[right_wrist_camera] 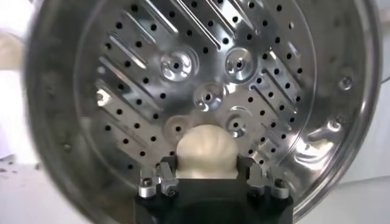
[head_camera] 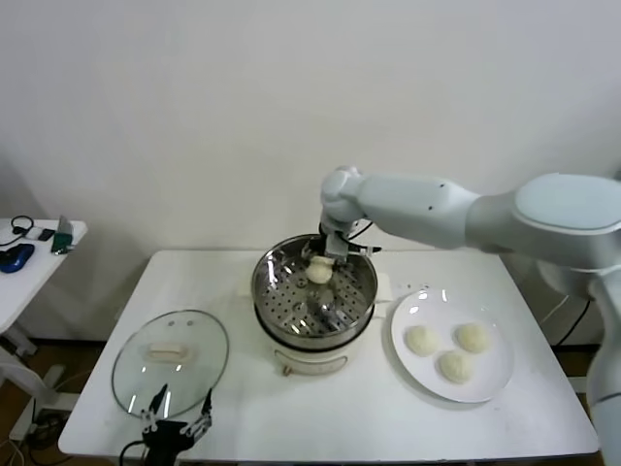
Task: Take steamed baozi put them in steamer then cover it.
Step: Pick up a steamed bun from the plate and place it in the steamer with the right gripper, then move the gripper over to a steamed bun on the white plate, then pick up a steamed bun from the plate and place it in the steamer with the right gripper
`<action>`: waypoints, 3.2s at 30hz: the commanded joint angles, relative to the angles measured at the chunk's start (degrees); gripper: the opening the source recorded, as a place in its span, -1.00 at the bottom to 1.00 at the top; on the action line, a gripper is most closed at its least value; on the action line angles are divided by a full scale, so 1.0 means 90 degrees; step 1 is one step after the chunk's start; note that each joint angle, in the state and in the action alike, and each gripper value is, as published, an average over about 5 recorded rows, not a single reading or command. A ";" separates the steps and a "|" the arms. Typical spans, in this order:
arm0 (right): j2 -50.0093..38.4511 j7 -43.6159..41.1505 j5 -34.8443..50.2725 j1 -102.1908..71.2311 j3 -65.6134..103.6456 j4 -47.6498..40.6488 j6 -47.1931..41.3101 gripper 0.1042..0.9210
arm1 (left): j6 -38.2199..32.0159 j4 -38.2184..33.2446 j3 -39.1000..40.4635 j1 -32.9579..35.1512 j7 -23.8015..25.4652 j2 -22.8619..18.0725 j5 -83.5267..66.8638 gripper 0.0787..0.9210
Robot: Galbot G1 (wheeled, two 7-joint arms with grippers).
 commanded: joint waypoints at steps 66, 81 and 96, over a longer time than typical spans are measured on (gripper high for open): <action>-0.3560 0.0411 0.4871 -0.1308 -0.0240 0.1953 -0.6451 0.67 | -0.0070 -0.0044 0.0011 0.0077 0.0011 -0.0137 0.0134 0.77; -0.3829 -0.0240 0.5365 0.1121 -0.1466 0.2645 -0.6073 0.32 | -0.0093 -0.0114 0.0055 0.0133 -0.0002 -0.0124 0.0162 0.77; -0.2318 -0.0723 0.8131 0.4641 -0.1607 0.3694 -0.6394 0.34 | -0.0108 -0.0173 0.0190 0.0125 0.0014 0.0006 0.0173 0.77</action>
